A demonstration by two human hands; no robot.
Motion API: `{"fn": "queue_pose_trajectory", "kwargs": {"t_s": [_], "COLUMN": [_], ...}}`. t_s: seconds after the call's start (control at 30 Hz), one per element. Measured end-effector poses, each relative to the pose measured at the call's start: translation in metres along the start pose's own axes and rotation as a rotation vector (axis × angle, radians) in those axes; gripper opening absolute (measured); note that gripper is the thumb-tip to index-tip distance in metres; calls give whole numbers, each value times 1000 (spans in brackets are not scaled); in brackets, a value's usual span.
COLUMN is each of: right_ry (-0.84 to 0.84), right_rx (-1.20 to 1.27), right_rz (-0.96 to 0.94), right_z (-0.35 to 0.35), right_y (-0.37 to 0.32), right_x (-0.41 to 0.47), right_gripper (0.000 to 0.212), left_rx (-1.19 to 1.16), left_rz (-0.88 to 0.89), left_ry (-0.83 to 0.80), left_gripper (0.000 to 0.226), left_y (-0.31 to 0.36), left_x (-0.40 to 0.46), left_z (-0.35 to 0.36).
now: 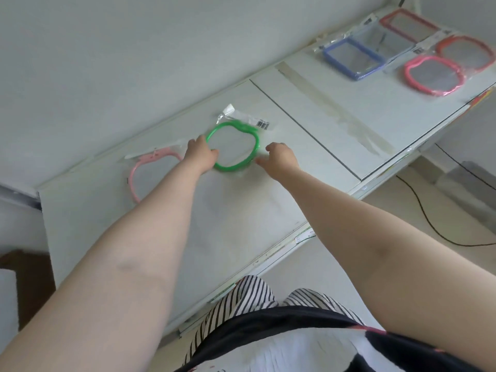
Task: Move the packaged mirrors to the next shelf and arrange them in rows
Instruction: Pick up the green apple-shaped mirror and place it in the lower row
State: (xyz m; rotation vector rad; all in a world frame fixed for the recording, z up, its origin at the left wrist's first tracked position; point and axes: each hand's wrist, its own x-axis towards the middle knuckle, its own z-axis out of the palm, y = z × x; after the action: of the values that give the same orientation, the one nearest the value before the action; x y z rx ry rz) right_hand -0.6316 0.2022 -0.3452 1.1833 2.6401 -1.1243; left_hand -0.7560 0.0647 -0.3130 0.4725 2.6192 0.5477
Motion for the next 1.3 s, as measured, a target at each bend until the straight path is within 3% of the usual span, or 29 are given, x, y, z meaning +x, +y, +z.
{"fn": "queue_pose_trajectory", "kwargs": {"t_s": [0.13, 0.33, 0.43, 0.53, 0.63, 0.87, 1.3], "right_ry": [17, 51, 77, 108, 121, 87, 83], "right_rx": [34, 195, 479, 624, 725, 795, 786], "right_rz": [64, 107, 189, 232, 226, 221, 235], "right_z": [10, 15, 9, -9, -24, -56, -60], "right_y": [-8, -6, 1, 11, 20, 40, 87], "right_x": [13, 18, 9, -7, -25, -66, -173], "right_gripper": [36, 40, 42, 43, 43, 33, 27], "left_rx": [-4, -31, -271, -586, -735, -1067, -1095], "left_rz": [-84, -150, -172, -198, -197, -210, -154], "left_ry": [-73, -17, -19, -52, -124, -142, -122], "left_gripper": [51, 48, 35, 8, 27, 17, 16], "left_y": [-4, 10, 11, 12, 15, 17, 4], "left_x": [20, 17, 8, -6, -27, -94, -211], "left_z": [9, 17, 19, 22, 22, 21, 48]}}
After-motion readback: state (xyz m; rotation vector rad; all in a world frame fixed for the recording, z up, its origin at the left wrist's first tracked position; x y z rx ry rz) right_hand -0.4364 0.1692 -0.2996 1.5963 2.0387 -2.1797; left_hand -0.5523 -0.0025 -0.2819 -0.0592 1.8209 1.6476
